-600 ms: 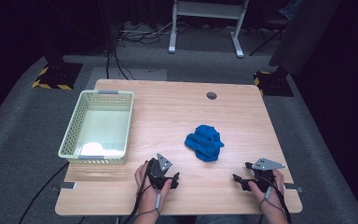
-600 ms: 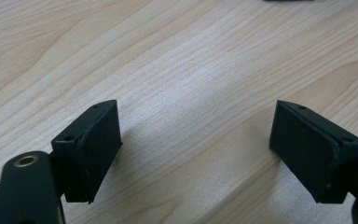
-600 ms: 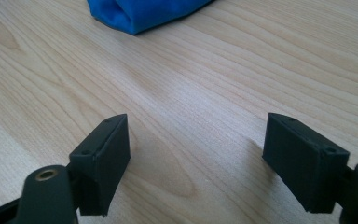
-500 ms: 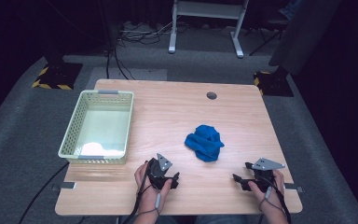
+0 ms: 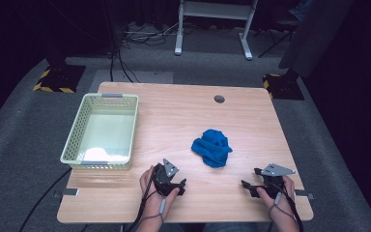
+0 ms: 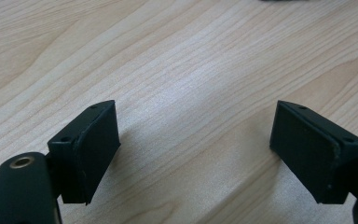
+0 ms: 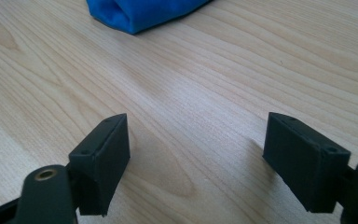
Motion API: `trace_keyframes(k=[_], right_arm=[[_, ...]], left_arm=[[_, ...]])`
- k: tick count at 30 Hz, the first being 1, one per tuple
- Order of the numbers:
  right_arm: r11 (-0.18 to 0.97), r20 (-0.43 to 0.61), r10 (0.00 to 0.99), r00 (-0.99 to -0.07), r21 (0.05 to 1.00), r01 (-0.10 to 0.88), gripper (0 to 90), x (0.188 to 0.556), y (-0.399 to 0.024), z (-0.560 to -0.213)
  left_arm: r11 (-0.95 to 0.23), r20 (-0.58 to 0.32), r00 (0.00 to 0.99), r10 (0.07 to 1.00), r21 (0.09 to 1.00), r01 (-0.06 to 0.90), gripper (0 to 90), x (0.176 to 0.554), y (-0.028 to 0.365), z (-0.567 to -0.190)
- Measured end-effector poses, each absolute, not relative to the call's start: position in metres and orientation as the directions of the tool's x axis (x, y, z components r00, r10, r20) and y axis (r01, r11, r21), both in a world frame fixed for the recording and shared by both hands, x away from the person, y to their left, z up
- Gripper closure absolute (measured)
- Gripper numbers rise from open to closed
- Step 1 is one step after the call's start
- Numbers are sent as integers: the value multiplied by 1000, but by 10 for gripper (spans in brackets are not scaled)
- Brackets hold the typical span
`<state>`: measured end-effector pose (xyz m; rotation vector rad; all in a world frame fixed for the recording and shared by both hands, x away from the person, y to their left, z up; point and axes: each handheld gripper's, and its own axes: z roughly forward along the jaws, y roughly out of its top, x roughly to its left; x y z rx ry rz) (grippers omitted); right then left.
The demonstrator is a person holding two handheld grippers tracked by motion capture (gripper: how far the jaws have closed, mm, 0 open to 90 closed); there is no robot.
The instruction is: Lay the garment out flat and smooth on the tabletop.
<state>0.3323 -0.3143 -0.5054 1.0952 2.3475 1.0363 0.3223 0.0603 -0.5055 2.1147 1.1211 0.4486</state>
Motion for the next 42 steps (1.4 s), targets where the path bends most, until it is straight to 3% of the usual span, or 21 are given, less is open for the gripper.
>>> trace_keyframes(k=[6,25,42], right_arm=[[428,-3,775,-632,739,521,200,333,-315,-505],[427,-3,775,-632,739,521,201,333,-315,-506],[426,-3,776,-631,740,521,201,332,-315,-506]], left_arm=[[-390,-23,574,818,711,585,192,321,59,-502],[-355,-28,585,811,771,529,186,332,37,-472],[-360,-17,591,807,778,515,212,356,12,-473]])
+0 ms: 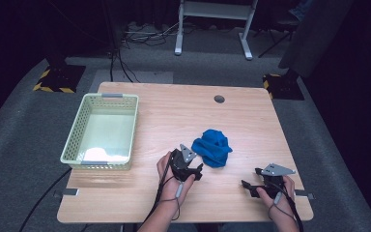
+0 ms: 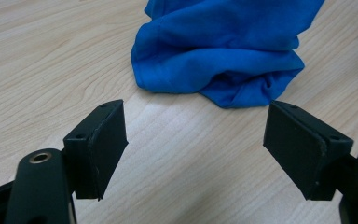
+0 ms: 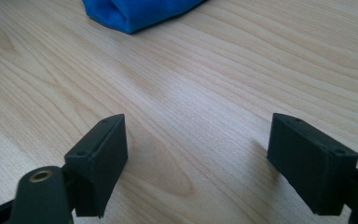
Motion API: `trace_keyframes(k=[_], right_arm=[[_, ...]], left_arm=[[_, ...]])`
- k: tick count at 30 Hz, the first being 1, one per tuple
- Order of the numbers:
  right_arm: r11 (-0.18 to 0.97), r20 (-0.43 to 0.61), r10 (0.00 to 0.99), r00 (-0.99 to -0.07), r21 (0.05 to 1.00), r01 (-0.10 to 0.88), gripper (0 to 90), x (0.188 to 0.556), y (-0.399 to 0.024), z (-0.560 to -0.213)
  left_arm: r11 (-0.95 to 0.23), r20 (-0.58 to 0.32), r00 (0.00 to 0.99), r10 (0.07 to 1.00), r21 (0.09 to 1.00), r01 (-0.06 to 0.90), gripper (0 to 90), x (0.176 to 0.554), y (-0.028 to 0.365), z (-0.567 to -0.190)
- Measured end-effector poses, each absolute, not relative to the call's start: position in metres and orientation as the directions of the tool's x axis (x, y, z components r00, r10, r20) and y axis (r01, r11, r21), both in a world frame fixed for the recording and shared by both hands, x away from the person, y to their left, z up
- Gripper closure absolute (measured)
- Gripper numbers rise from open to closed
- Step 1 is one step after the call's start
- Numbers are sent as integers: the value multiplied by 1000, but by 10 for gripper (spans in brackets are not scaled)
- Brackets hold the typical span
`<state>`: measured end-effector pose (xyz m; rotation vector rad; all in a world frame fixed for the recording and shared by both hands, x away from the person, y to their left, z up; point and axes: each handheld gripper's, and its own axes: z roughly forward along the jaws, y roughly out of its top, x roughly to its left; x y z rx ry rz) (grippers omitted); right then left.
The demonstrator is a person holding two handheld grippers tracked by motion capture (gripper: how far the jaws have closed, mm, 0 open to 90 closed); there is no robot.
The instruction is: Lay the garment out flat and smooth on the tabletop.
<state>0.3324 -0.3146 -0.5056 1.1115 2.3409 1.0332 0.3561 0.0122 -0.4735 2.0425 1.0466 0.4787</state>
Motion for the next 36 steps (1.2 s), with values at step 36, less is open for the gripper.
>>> trace_keyframes(k=[36], right_arm=[[427,-3,776,-631,739,521,201,332,-315,-506]], left_arm=[[-380,-3,560,829,732,566,203,400,-30,-503]])
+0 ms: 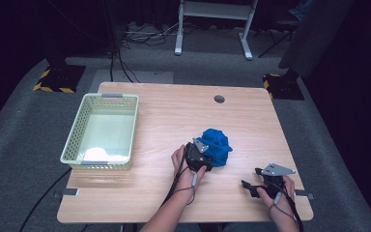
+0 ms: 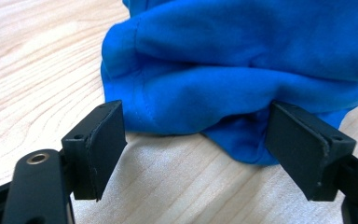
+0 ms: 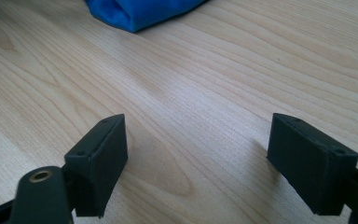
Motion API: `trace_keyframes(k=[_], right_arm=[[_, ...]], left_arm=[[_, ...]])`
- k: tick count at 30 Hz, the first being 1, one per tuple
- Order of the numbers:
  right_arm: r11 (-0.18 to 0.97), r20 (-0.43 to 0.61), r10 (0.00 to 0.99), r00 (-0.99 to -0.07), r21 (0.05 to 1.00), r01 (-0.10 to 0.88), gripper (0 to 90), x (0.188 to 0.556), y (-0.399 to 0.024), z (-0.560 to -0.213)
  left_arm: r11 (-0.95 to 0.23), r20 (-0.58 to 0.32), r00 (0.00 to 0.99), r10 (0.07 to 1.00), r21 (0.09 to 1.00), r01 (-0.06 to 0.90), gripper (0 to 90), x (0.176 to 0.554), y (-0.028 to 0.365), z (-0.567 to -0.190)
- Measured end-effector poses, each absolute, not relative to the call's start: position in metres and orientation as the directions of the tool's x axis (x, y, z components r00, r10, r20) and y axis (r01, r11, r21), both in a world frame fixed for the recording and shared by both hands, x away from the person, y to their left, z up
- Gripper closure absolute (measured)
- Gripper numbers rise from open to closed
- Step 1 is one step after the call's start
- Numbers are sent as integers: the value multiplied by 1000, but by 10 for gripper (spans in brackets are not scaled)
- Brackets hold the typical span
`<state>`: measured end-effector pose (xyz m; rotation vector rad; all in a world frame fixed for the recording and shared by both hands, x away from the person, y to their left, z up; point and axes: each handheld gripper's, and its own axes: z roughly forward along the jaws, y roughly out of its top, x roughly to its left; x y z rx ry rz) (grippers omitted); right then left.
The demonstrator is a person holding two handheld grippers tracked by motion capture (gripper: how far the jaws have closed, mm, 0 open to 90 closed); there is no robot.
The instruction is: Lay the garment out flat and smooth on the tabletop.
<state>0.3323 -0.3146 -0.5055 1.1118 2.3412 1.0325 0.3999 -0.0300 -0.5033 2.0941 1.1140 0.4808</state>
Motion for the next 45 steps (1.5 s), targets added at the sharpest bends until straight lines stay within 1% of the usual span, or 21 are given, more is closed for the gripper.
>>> trace_keyframes(k=[4,6,14,15,17,23,28,34,37,38,41,45], right_arm=[[426,-2,776,-631,739,521,201,332,-315,-506],[426,-2,775,-632,739,521,201,332,-315,-505],[420,0,784,-621,738,529,199,333,-314,-505],[416,2,786,-618,738,531,214,333,-314,-505],[409,14,783,-622,741,532,284,333,-313,-502],[412,-3,785,-619,749,519,286,337,-311,-490],[385,36,779,-626,761,522,276,341,-312,-483],[396,13,776,-630,768,504,271,346,-309,-473],[404,1,774,-633,769,495,284,350,-308,-468],[413,-6,769,-640,768,490,307,353,-306,-465],[406,-6,770,-638,776,483,334,356,-305,-462],[402,-8,771,-637,782,477,337,362,-300,-456]], left_arm=[[-380,-7,557,830,725,575,204,400,-29,-503],[-369,-24,553,833,721,586,205,401,-28,-504],[-366,-25,551,834,722,588,207,401,-28,-504],[-366,-25,550,835,722,588,207,401,-28,-504],[-365,-25,550,835,722,588,207,401,-28,-504],[-365,-25,550,835,722,588,207,401,-28,-504],[-367,-24,551,834,722,587,207,401,-28,-504],[-367,-23,551,834,722,587,207,401,-28,-504],[-367,-23,551,834,722,586,207,401,-28,-504],[-367,-23,551,834,722,586,207,401,-28,-504],[-367,-23,551,834,722,586,207,401,-28,-504],[-367,-23,551,834,722,586,207,401,-28,-504]])
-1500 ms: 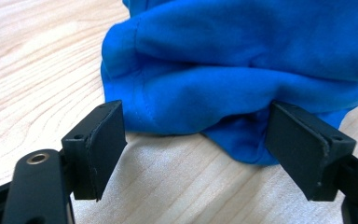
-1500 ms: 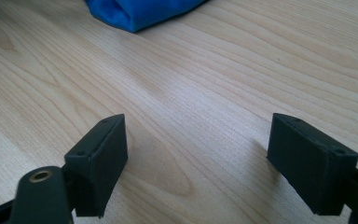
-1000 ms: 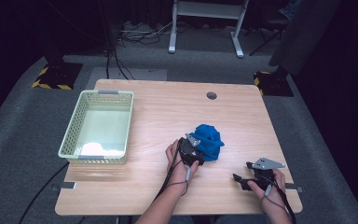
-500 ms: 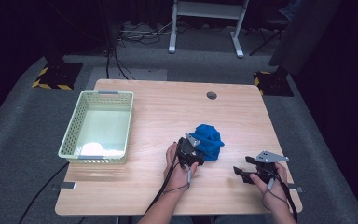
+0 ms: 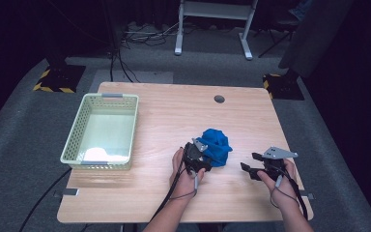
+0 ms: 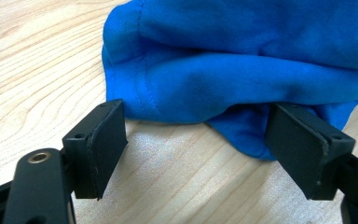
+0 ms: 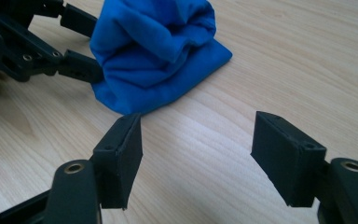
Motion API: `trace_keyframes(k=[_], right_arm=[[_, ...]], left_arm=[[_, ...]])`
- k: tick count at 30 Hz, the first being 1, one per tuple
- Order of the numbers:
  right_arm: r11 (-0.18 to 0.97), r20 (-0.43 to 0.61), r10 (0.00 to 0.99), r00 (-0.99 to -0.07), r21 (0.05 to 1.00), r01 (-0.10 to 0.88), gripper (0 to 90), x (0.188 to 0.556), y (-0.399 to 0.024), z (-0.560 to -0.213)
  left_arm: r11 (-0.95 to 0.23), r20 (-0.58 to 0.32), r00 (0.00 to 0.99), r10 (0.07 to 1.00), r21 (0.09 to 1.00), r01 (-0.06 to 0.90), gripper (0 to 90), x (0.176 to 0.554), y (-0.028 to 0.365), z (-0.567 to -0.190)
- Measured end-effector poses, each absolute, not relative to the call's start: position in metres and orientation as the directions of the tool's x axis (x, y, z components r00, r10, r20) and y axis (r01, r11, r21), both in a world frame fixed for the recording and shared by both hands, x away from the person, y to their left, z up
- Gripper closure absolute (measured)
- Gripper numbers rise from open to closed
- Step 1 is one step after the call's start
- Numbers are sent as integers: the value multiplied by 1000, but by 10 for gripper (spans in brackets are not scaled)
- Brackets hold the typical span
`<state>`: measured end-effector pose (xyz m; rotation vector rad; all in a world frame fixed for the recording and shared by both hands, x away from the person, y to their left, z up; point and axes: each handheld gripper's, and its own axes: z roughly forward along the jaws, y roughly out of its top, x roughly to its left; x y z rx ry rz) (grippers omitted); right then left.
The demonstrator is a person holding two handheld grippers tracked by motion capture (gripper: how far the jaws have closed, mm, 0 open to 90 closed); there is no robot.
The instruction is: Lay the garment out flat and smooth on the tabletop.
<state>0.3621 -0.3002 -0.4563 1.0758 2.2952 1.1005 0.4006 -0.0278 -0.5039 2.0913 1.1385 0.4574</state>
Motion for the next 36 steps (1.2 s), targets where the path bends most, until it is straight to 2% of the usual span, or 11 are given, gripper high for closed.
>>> trace_keyframes(k=[10,16,17,25,30,33,36], right_arm=[[408,3,750,-661,785,466,284,372,-284,-449],[425,1,734,-679,779,461,285,377,-275,-445],[431,-9,734,-679,779,456,317,379,-273,-444],[436,-17,736,-676,777,454,370,385,-264,-443],[452,-30,729,-684,771,449,436,389,-257,-442],[462,-31,723,-690,764,450,508,392,-253,-443],[491,-44,702,-711,754,437,657,394,-246,-444]], left_arm=[[-367,-23,551,834,722,586,207,401,-28,-504],[-367,-23,550,835,722,587,207,401,-28,-504],[-367,-23,551,835,722,586,207,401,-28,-504],[-367,-22,550,835,722,586,207,401,-28,-504],[-367,-23,551,834,722,586,207,401,-28,-504],[-367,-22,550,835,722,586,207,400,-28,-504],[-367,-23,551,835,722,586,207,400,-28,-504]])
